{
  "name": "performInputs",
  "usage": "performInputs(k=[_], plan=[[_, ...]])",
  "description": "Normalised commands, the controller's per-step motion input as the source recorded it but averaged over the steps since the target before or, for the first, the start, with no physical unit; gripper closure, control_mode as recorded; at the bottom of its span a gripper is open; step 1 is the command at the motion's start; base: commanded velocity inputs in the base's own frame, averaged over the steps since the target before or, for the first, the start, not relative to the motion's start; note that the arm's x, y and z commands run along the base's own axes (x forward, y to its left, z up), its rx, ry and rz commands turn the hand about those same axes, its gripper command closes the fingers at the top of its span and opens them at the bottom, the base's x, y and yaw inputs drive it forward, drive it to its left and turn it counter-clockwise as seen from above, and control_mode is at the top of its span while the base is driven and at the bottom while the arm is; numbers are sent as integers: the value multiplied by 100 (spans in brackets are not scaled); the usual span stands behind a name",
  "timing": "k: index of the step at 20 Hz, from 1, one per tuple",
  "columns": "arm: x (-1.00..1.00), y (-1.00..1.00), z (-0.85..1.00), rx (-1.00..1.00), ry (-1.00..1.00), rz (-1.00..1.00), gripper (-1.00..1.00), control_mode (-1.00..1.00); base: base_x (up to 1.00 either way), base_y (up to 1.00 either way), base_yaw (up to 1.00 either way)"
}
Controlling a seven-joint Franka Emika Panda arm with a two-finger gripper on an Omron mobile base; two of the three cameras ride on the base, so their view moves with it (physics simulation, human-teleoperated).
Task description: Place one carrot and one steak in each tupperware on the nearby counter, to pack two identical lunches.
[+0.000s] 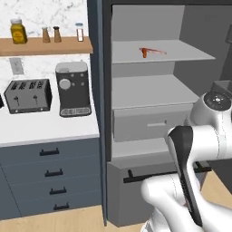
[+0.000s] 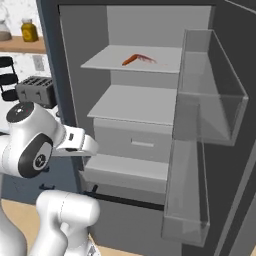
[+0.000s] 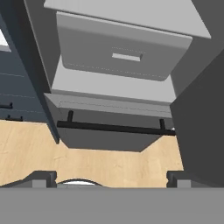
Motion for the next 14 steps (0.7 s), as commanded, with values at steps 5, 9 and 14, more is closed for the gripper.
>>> performInputs(k=[5,9,14], plan=[[0,0,0,0,0,0,-100,100,34,-24,0],[0,0,0,0,0,0,-100,100,31,-31,0],[0,0,0,0,0,0,-100,100,26,-11,0]])
